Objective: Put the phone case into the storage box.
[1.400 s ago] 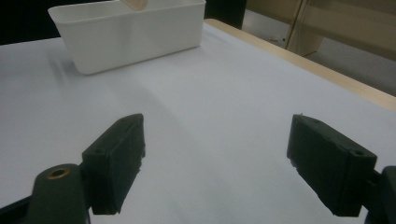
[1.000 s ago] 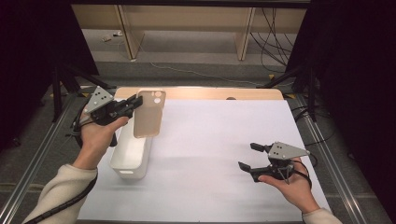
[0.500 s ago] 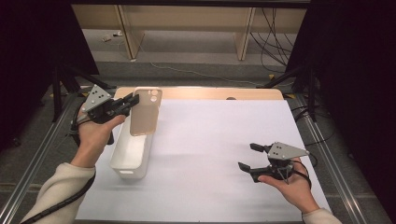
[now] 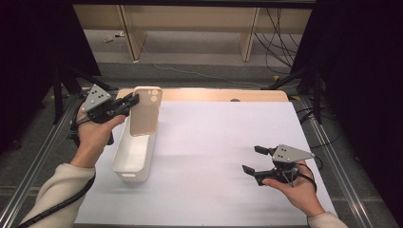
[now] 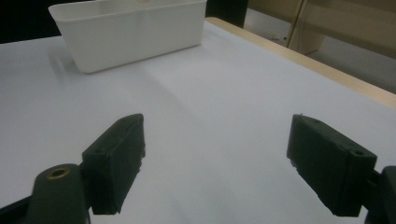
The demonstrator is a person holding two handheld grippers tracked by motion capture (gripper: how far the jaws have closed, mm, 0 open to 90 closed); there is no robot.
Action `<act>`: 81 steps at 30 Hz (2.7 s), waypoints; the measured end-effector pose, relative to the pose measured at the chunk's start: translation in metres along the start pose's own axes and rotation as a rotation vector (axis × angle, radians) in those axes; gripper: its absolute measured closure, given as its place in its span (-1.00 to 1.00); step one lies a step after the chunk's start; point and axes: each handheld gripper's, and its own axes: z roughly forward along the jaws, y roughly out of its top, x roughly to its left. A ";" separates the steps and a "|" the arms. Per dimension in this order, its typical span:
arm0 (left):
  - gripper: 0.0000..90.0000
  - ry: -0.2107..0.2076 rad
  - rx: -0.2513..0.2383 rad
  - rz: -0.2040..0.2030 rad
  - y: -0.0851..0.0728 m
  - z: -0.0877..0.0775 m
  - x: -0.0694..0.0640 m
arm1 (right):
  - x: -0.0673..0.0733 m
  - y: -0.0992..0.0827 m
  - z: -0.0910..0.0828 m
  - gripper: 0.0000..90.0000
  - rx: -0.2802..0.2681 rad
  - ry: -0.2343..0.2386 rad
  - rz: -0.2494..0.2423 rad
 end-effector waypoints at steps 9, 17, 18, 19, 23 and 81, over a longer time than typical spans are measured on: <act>0.81 -0.006 -0.002 -0.006 -0.001 0.003 0.004 | 0.000 0.000 0.000 -0.54 0.002 0.000 0.000; 0.81 0.000 -0.002 0.004 0.000 0.003 0.007 | 0.000 0.000 0.000 -0.54 0.002 0.000 -0.001; 0.81 0.001 -0.001 0.004 0.000 0.003 0.007 | 0.000 0.000 0.000 -0.54 0.002 0.000 -0.001; 0.81 0.002 -0.001 0.004 0.000 0.003 0.008 | 0.000 0.000 0.000 -0.54 0.002 0.000 0.000; 0.81 0.001 -0.001 0.006 0.000 0.004 0.010 | 0.000 -0.001 0.000 -0.54 0.002 0.001 0.000; 0.81 0.033 -0.007 0.076 0.004 0.024 0.032 | -0.001 -0.002 0.001 -0.54 0.005 0.001 0.001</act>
